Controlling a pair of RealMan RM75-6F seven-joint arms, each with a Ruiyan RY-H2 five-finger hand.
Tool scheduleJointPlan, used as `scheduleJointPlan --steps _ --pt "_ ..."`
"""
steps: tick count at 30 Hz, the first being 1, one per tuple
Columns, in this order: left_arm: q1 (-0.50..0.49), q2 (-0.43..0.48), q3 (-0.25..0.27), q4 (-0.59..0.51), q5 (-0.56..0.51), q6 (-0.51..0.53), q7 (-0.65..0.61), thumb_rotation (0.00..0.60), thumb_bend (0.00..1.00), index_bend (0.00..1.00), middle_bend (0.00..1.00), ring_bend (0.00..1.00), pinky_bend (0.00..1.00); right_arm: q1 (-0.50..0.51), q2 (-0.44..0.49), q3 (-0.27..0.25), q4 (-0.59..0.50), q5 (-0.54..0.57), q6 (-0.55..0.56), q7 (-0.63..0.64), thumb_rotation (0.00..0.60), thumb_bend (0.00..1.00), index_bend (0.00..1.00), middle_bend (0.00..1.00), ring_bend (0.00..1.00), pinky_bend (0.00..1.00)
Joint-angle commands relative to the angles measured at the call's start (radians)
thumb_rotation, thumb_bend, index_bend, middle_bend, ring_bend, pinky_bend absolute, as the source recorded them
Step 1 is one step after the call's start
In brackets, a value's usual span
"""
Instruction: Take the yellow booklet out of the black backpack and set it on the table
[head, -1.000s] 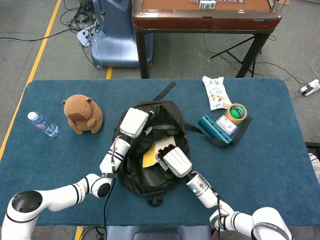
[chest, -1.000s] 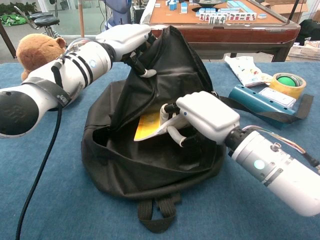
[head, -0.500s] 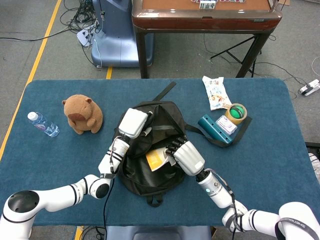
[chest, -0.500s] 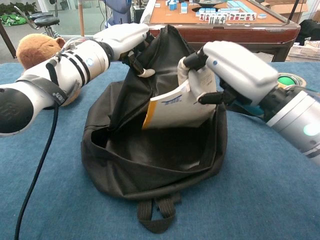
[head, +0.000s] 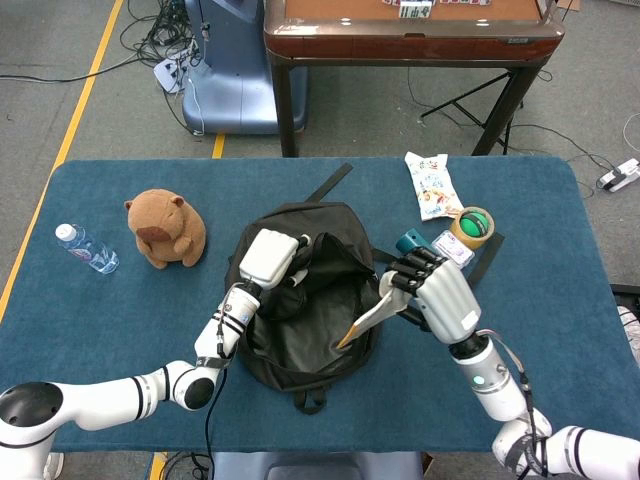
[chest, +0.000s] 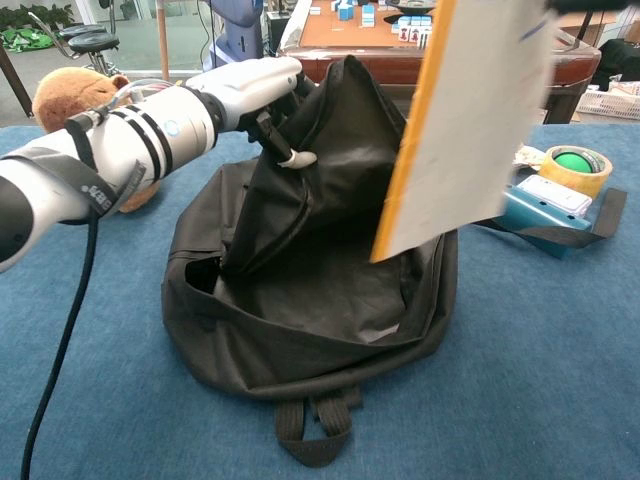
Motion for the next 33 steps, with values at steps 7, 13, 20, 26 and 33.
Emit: scheduleJointPlan --steps 7,13,20,26,33 --pt "0.013 0.164 0.075 -0.279 -0.139 -0.049 0.173 0.6 0.23 0.32 0.54 0.54 0.53 -0.069 0.169 0.053 -0.077 0.065 0.031 0.027 0.6 0.59 0.73 0.64 0.55 0.49" --pt "0.019 0.229 0.102 -0.396 -0.136 0.004 0.221 0.6 0.21 0.18 0.43 0.45 0.47 -0.101 0.222 0.04 -0.056 0.107 -0.002 0.039 0.6 0.59 0.73 0.64 0.55 0.49" --pt "0.052 0.323 0.109 -0.494 -0.119 0.047 0.19 0.6 0.19 0.15 0.4 0.44 0.46 -0.144 0.244 -0.009 -0.04 0.13 -0.041 0.093 0.6 0.59 0.73 0.64 0.55 0.49" --pt "0.089 0.368 0.112 -0.487 -0.091 0.08 0.125 0.6 0.19 0.15 0.4 0.44 0.45 -0.142 0.244 -0.039 -0.041 0.175 -0.139 0.176 0.6 0.59 0.73 0.63 0.55 0.5" --pt "0.148 0.392 0.112 -0.459 -0.027 0.136 0.021 0.6 0.19 0.16 0.4 0.44 0.45 -0.083 0.195 -0.042 0.0 0.246 -0.313 0.202 0.6 0.59 0.73 0.62 0.55 0.5"
